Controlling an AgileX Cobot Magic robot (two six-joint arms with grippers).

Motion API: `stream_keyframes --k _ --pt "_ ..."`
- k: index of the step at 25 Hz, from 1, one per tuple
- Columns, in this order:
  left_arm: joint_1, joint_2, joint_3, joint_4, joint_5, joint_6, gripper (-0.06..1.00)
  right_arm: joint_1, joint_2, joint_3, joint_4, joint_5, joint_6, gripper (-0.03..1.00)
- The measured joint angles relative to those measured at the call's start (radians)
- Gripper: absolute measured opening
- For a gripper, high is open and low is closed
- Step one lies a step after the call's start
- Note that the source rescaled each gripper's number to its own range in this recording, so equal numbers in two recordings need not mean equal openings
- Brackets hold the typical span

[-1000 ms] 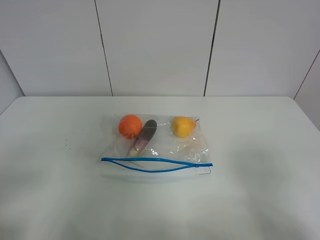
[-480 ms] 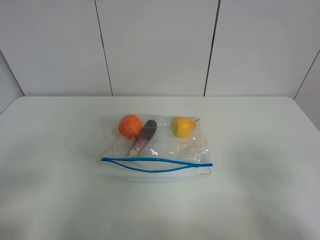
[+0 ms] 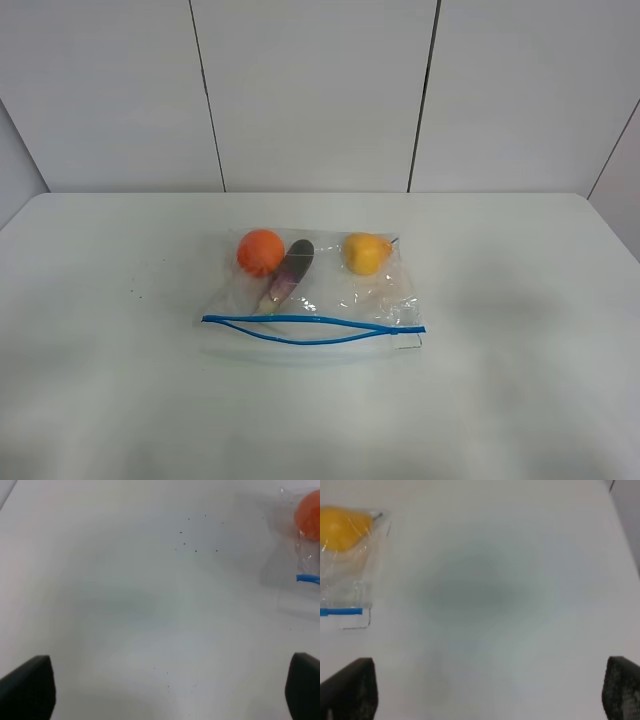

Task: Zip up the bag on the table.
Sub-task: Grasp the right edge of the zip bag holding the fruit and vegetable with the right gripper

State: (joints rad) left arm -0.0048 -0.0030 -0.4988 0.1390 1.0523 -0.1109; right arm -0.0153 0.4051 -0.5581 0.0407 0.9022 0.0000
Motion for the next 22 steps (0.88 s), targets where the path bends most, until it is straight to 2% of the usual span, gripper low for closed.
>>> stream_keyframes --k 3,9,13,15,18,22 --pt "0.000 0.000 0.000 0.000 0.000 0.000 1.00 0.014 0.202 -0.030 0.095 -0.073 -0.028 1.00" --pt "0.000 0.000 0.000 0.009 0.000 0.000 1.00 0.011 0.624 -0.131 0.329 -0.181 -0.251 1.00" --pt "0.000 0.000 0.000 0.020 0.000 0.000 1.00 -0.041 0.891 -0.189 0.504 -0.216 -0.419 1.00" --pt "0.000 0.000 0.000 0.021 0.000 0.000 1.00 -0.083 1.003 -0.232 0.633 -0.170 -0.559 1.00" --pt "0.000 0.000 0.000 0.022 0.000 0.000 1.00 -0.138 1.176 -0.317 0.845 -0.030 -0.761 1.00" --pt "0.000 0.000 0.000 0.023 0.000 0.000 1.00 -0.178 1.407 -0.424 1.029 0.147 -0.948 1.00"
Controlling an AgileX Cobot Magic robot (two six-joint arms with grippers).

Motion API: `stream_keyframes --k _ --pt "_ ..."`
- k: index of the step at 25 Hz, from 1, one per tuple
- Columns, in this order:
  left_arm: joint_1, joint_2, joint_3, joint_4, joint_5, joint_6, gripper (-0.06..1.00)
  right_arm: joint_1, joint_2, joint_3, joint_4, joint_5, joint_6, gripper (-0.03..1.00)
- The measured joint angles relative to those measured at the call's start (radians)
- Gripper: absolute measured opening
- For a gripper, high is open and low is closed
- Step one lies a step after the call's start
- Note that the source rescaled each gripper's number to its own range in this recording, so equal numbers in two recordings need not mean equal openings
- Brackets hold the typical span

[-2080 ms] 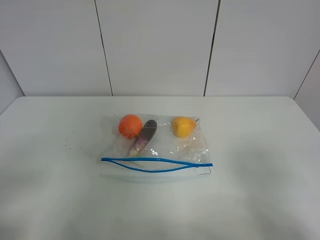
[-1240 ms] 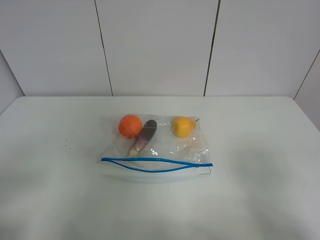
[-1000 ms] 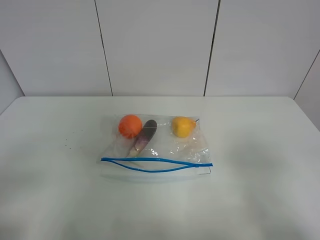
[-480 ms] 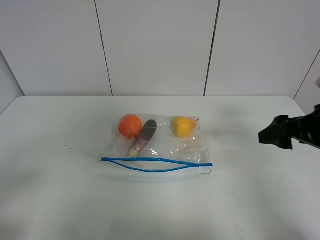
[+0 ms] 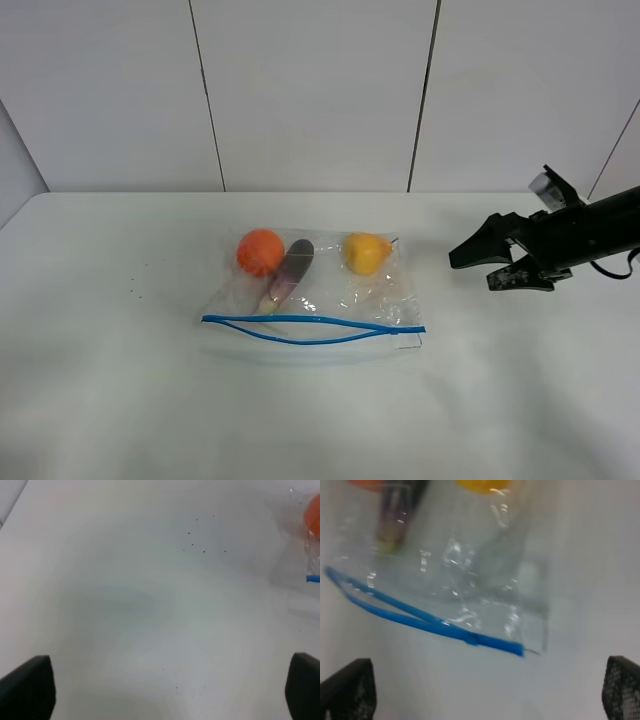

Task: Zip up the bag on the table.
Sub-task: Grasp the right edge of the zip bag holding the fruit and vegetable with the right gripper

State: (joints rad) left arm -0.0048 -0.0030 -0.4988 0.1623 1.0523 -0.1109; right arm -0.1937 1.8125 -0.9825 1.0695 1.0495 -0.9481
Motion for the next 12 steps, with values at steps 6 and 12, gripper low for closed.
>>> stream_keyframes --k 6,12 --pt "0.000 0.000 0.000 0.000 0.000 0.000 1.00 0.000 0.202 -0.088 0.087 0.123 -0.109 1.00" --pt "0.000 0.000 0.000 0.000 0.000 0.000 1.00 0.000 0.297 -0.093 0.116 0.144 -0.142 1.00"
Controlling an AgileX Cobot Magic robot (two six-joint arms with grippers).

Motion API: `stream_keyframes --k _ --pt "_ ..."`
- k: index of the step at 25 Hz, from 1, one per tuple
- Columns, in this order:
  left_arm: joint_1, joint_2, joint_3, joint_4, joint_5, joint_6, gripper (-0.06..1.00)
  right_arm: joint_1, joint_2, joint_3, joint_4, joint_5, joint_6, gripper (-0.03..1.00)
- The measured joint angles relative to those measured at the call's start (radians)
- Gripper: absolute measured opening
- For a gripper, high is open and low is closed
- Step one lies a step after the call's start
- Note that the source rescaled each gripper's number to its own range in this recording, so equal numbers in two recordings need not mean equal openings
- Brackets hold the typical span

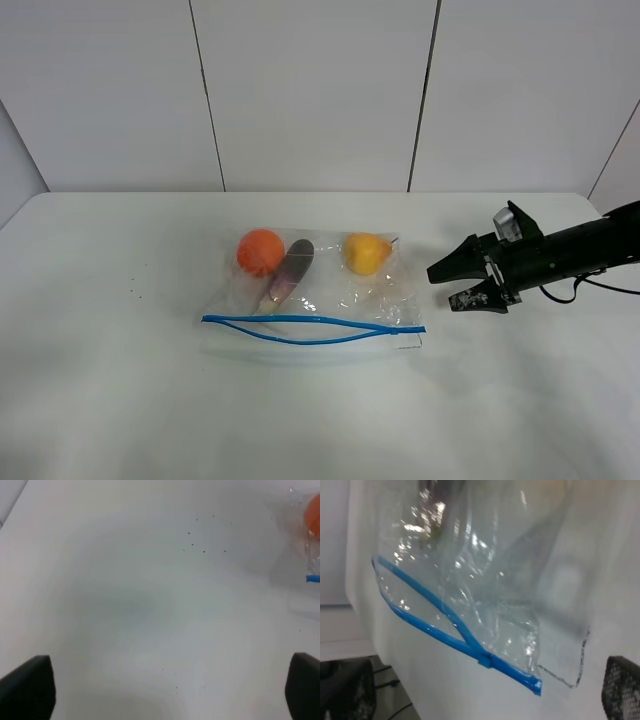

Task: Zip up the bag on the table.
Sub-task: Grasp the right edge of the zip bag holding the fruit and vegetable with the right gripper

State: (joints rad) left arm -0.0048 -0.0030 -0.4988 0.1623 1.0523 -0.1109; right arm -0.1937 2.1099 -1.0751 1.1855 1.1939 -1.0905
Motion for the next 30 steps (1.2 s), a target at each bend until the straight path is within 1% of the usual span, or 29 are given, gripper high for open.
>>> stream_keyframes --k 6,13,18,30 --pt "0.000 0.000 0.000 0.000 0.000 0.000 1.00 0.009 0.010 0.000 0.027 0.003 -0.025 1.00" --pt "0.000 0.000 0.000 0.006 0.000 0.000 1.00 0.094 0.012 0.000 0.029 -0.024 -0.027 1.00" --pt "0.000 0.000 0.000 0.022 0.000 0.000 1.00 0.096 0.029 -0.001 0.028 -0.049 -0.025 1.00" --pt "0.000 0.000 0.000 0.030 0.000 0.000 1.00 0.096 0.060 -0.001 0.054 -0.045 -0.015 1.00"
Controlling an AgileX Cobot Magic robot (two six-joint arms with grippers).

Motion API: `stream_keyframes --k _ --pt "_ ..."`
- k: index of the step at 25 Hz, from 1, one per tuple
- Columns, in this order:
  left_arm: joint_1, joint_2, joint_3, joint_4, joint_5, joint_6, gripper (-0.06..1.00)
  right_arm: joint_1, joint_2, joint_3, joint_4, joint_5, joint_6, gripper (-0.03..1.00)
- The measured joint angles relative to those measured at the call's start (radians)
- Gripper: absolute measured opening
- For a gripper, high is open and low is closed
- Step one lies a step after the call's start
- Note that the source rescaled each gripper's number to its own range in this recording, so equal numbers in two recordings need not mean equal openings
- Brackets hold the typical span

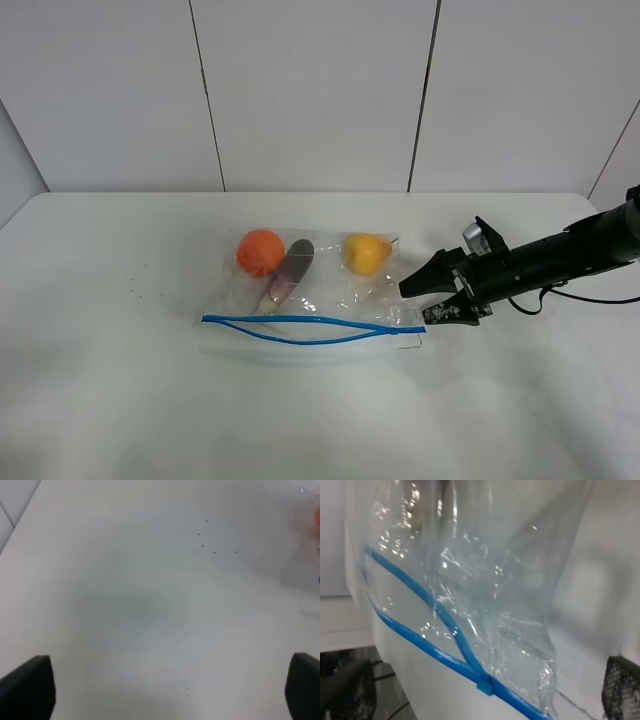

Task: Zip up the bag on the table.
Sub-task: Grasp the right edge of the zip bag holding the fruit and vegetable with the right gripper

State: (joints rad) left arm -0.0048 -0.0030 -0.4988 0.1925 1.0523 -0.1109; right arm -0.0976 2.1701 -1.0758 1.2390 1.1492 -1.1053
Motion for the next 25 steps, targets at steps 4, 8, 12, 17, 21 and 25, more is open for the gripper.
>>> stream_keyframes --k 4,8,12,17,21,25 --pt "0.000 0.000 0.000 0.028 -0.002 0.000 1.00 0.000 0.000 0.000 0.007 0.001 0.000 1.00" --pt "0.000 0.000 0.000 0.045 -0.003 0.000 1.00 0.003 0.015 0.000 0.012 0.013 0.004 1.00" --pt "0.000 0.000 0.000 0.046 -0.003 0.000 1.00 0.033 0.017 0.000 0.016 0.010 0.003 1.00" --pt "0.000 0.000 0.000 0.046 -0.003 0.000 1.00 0.096 0.017 0.000 0.041 -0.005 -0.004 1.00" --pt "0.000 0.000 0.000 0.046 -0.003 0.000 1.00 0.105 0.017 0.000 0.061 -0.017 -0.008 1.00" --pt "0.000 0.000 0.000 0.046 -0.003 0.000 1.00 0.105 0.017 0.000 0.064 -0.023 -0.008 1.00"
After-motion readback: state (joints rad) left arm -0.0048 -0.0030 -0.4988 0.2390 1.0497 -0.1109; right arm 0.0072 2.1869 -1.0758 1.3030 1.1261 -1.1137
